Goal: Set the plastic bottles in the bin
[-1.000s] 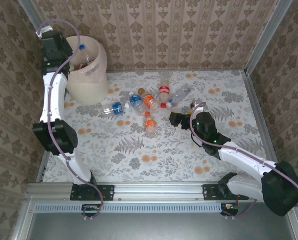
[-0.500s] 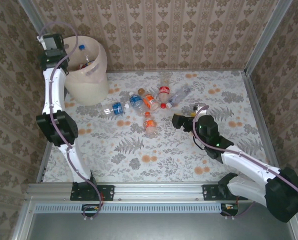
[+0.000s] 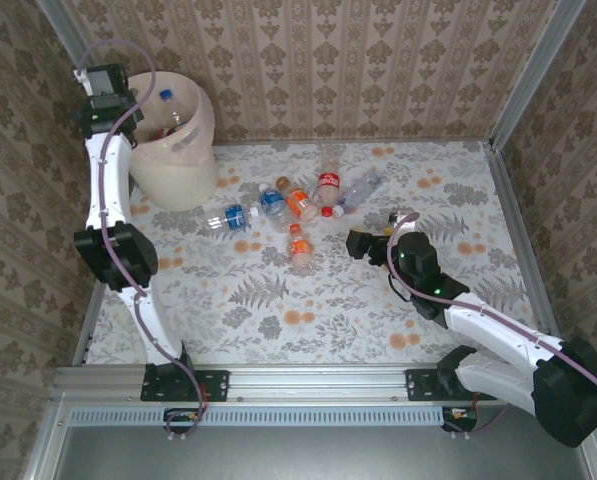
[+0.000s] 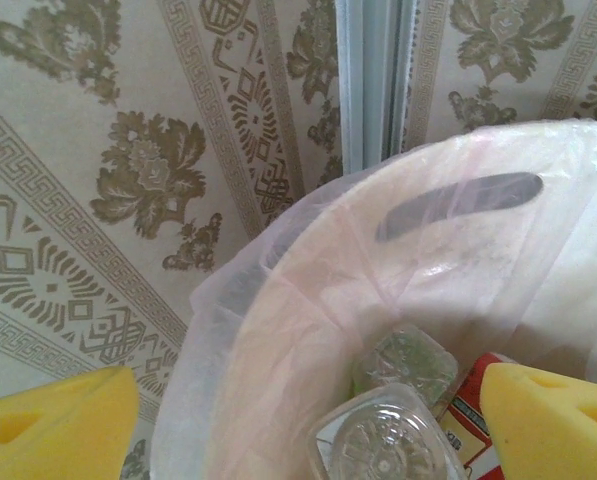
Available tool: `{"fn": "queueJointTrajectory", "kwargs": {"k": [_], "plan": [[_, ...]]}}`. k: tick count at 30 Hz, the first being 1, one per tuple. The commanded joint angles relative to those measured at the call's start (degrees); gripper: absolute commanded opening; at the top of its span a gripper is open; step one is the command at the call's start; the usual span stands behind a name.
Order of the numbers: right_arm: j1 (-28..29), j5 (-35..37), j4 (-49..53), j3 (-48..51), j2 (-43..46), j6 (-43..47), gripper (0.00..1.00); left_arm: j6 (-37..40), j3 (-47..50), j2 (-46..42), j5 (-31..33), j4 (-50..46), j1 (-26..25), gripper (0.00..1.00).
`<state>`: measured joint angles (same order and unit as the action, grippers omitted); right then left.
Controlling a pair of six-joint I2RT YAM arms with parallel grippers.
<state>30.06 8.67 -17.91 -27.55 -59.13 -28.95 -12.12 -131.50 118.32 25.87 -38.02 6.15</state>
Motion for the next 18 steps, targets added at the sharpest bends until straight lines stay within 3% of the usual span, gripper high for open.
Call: {"fn": "queueJointTrajectory", "kwargs": {"k": [1,5,12,18], "plan": [[0.4,1.5,0.0,0.8,0.6,-0.2,1.0,-1.4,-1.4,-3.2,-2.3,-1.2,-1.1,0.93],[0.3,1.6,0.2,0.9,0.6,-0.4,1.0,-1.9,-1.4,-4.2,-4.7,-1.6,-2.7,1.0],[0.3,2.7,-0.4,1.5,0.1,-0.3,1.0,-2.2,1.4,-7.6,-10.1,0.0,-6.1,1.0],[0.3,3.7,-0.6,1.5,-1.3,0.4,1.0,-4.8,12.1,-15.7,-14.9,5.5,-9.4,1.0]]}}
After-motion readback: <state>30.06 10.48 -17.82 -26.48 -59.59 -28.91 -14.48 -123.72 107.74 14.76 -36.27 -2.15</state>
